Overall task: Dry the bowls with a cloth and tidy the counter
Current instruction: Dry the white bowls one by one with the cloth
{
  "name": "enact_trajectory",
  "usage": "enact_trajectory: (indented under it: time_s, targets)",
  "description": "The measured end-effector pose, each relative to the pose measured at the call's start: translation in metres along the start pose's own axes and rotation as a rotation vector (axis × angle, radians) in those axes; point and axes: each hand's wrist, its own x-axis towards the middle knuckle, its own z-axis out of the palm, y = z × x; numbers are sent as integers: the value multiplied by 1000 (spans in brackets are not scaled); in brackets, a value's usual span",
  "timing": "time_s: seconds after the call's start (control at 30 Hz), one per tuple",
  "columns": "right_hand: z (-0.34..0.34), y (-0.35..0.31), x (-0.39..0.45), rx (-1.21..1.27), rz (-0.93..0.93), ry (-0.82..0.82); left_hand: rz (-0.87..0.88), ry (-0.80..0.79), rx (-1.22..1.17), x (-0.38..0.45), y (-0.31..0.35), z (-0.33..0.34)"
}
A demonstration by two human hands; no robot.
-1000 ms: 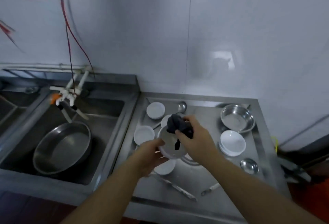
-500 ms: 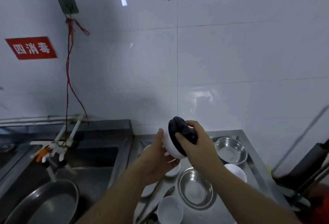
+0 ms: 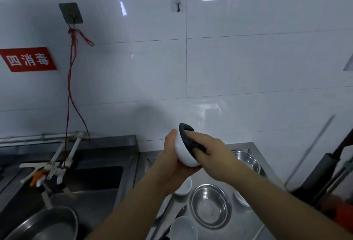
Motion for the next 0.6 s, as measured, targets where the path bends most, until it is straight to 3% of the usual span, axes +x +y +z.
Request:
enact_trajectory:
  time_s: [0.1,0.27,0.43,0.6]
  targets:
    - [-12,-9,13,-263,-136,-57,44,61,14,1,1,4]
    - [-34,-39,28,-522,51,-295,147,172,198,0,12,16]
    - [-63,-46,35,-139,336,-393,231,-2,277,-8,18,20]
    - [-63,-35,15,705,656,-302,151,-246,200,-7,9,16]
